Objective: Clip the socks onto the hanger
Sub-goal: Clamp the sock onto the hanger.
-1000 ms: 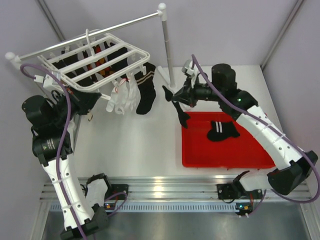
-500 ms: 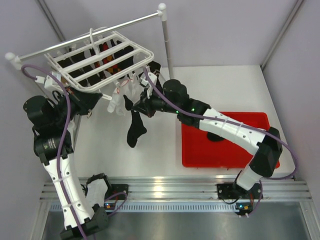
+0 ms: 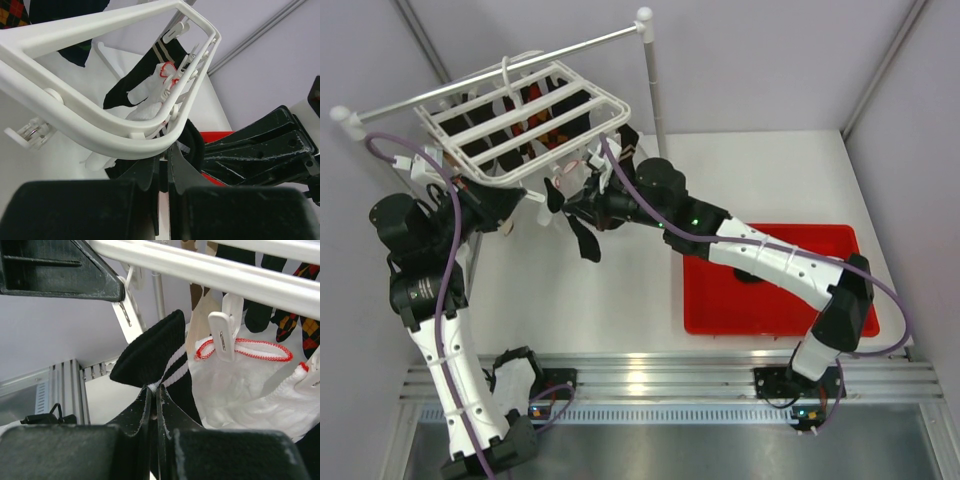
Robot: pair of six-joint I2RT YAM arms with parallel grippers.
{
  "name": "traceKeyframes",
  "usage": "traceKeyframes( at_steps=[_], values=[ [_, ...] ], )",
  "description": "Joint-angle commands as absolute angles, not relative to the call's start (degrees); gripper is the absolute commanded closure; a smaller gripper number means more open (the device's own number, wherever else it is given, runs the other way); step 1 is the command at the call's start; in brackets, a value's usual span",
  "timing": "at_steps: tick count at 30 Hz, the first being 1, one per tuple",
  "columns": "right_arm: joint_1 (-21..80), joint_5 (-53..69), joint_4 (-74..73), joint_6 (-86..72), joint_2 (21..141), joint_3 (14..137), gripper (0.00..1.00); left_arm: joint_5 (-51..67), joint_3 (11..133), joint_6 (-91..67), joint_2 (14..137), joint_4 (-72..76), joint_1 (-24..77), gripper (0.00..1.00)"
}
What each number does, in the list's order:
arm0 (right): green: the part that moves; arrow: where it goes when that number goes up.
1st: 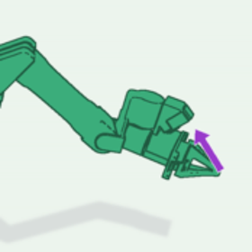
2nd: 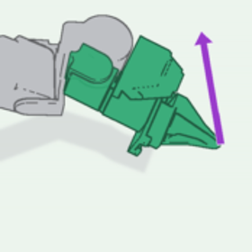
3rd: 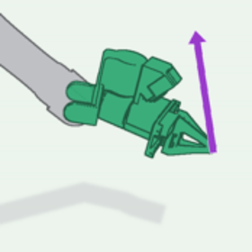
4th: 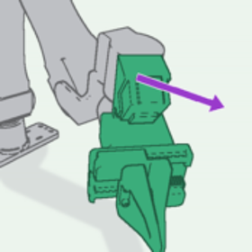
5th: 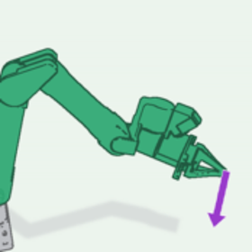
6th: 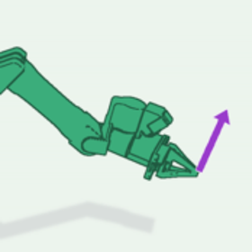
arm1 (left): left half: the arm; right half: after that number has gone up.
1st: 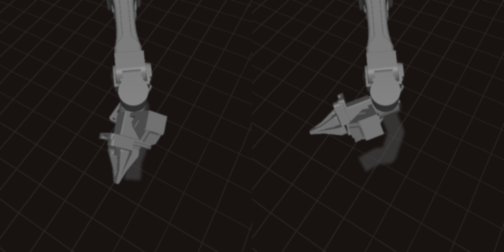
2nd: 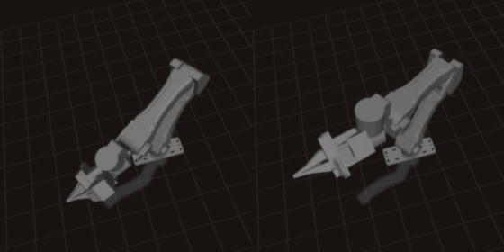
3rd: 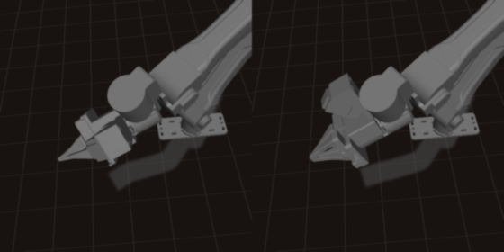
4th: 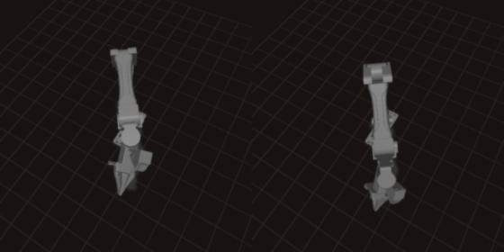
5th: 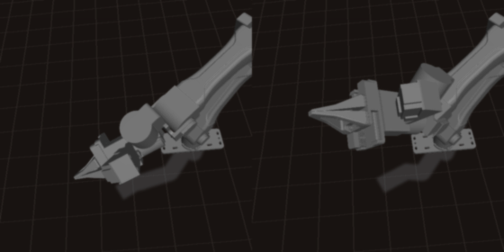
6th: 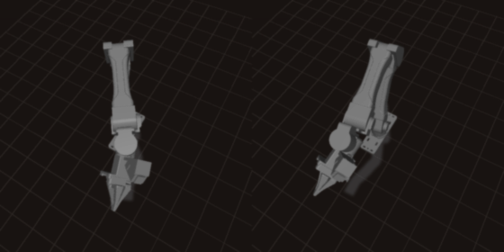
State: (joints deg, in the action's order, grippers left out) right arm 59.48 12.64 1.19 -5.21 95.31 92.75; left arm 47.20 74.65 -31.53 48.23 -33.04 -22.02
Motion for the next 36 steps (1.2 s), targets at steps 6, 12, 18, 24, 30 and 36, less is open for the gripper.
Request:
traceKeyframes(
  at_steps=[6, 12, 18, 24, 30, 36],
  values=[
    [60.38, 10.99, 3.60, -7.64, 96.50, 92.91, 1.00, 47.99, 74.18, -32.25, 47.55, -29.09, -21.97, 1.00],
    [60.38, 10.98, 3.78, -7.12, 97.56, 94.83, 1.00, 48.16, 74.00, -31.91, 47.72, -29.00, -21.97, 1.00],
    [60.73, 12.83, 3.43, -6.59, 98.88, 97.38, 1.00, 48.25, 74.00, -32.08, 48.07, -29.00, -21.97, 1.00],
    [61.00, 13.27, 3.78, -6.42, 99.23, 98.09, 1.00, 48.16, 73.92, -31.82, 47.99, -28.92, -21.97, 1.00],
    [61.00, 13.36, 5.61, -7.21, 97.74, 96.77, 1.00, 47.99, 73.65, -31.82, 47.90, -28.83, -21.97, 1.00],
    [61.00, 15.03, 8.61, -9.31, 96.50, 94.66, 1.00, 47.90, 73.56, -31.90, 47.90, -28.92, -22.06, 1.00]
  ],
)
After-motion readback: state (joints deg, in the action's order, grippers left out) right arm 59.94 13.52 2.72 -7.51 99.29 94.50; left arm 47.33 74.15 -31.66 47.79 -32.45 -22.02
